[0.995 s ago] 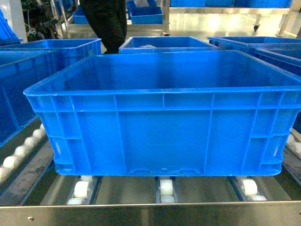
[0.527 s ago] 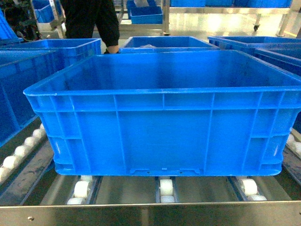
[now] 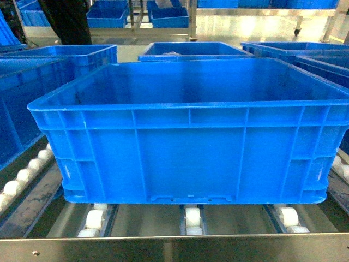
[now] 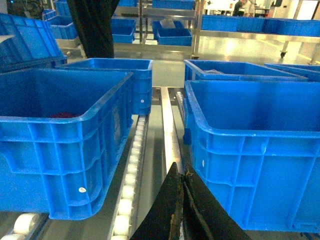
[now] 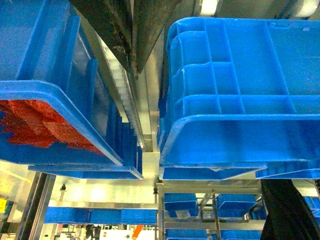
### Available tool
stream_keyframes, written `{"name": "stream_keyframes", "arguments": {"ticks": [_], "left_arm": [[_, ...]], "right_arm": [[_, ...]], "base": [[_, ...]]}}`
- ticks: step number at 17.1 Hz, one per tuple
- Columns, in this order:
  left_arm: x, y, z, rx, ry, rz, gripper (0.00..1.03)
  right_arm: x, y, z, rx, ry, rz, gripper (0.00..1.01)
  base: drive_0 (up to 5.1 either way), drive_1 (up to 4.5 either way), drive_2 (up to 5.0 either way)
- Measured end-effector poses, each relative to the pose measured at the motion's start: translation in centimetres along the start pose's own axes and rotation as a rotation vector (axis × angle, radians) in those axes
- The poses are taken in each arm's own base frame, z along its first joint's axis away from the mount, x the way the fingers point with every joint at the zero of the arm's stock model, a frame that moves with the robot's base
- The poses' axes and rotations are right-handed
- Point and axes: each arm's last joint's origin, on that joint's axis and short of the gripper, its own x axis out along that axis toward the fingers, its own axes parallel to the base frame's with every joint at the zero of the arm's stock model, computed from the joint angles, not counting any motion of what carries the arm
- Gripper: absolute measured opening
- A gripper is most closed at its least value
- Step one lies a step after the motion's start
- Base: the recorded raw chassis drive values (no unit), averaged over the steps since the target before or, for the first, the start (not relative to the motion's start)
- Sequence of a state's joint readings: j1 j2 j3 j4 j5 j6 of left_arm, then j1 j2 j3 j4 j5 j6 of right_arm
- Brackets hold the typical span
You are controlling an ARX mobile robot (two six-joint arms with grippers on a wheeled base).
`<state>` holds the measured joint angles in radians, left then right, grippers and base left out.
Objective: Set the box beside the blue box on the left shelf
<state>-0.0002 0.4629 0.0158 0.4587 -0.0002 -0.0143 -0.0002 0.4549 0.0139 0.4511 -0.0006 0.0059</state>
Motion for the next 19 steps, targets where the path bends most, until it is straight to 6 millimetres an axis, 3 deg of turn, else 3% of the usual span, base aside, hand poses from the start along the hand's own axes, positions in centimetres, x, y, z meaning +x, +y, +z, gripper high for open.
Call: {"name": "stream_keyframes", "arguments": {"ticks": [19], "left_arm": [[-2.8,0.0,-0.6,0.000,0.052,0.002,0.01]], "right_arm": [[-2.8,0.0,-0.5,0.000,0.035,-0.001,0.02]], "base": [[0.0,0.00,0.0]]}}
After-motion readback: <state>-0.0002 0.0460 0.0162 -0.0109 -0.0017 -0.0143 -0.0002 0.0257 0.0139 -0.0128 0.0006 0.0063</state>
